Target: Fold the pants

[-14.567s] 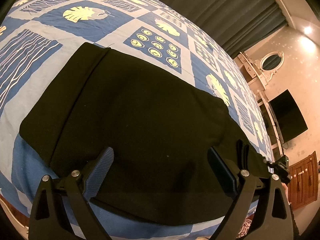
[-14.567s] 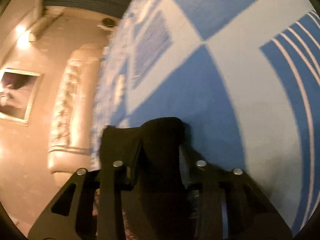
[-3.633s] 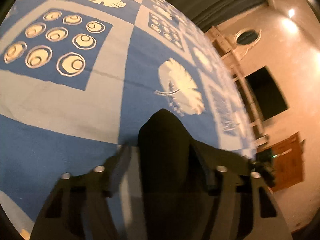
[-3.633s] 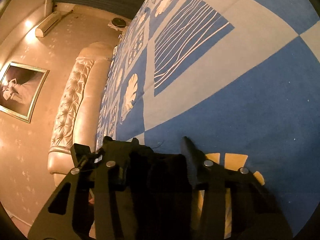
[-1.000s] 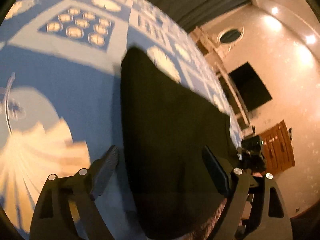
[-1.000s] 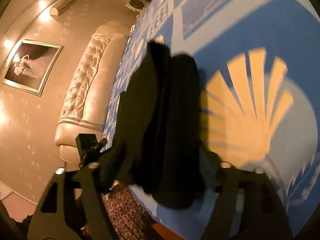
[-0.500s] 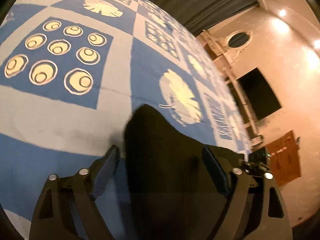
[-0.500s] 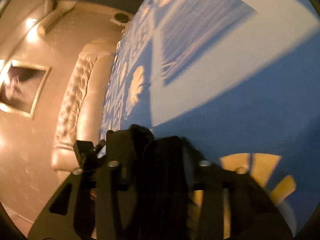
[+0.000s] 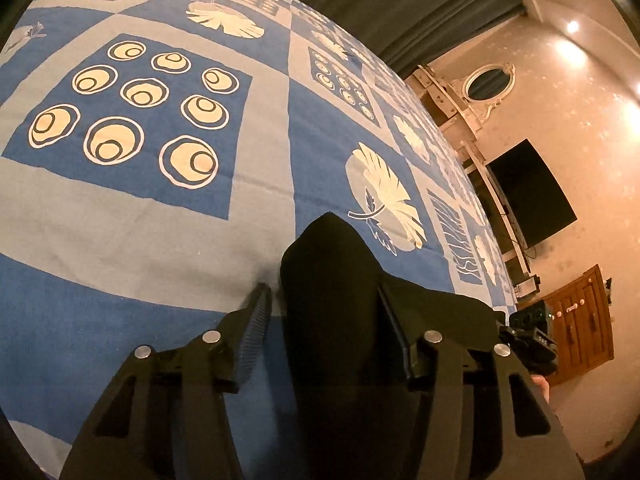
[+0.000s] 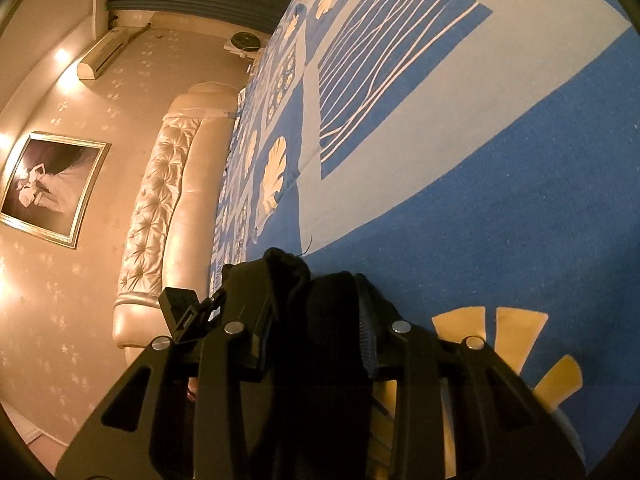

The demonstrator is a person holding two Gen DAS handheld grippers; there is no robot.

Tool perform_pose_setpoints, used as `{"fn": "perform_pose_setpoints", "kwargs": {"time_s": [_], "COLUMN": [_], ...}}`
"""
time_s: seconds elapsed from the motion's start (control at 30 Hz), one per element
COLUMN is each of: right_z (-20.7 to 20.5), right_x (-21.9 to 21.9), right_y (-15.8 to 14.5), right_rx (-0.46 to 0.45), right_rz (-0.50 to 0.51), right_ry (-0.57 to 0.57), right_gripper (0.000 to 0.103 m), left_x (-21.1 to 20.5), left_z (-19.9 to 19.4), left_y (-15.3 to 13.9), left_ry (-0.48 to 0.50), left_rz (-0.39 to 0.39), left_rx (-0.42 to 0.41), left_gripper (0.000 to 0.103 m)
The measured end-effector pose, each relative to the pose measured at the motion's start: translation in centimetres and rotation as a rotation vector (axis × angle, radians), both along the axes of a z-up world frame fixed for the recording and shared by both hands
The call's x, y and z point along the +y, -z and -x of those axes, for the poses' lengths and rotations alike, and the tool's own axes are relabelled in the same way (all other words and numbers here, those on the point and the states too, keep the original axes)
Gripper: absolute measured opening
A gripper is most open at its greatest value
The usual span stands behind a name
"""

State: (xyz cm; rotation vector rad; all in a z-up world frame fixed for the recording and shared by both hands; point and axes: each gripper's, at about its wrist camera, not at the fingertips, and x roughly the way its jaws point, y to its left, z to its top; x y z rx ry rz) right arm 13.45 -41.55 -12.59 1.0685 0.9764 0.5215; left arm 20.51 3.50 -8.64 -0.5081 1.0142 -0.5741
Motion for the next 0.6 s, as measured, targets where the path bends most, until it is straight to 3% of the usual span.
{"fn": "perform_pose_setpoints", "kwargs": {"time_s": [0.6], "right_z": [-0.67], "right_x": [-0.06], "right_y": [-0.23], "right_rx": [0.018], "right_rz": [0.007], "right_ry": [0.002], "right_gripper": [0.032], "left_x": [-0.14], "left_z": [-0.04], "left_y": [-0.03], "left_ry": [0.011], "left_rz": [-0.012], "left_rx": [-0.001], "left_gripper": [0.054]}}
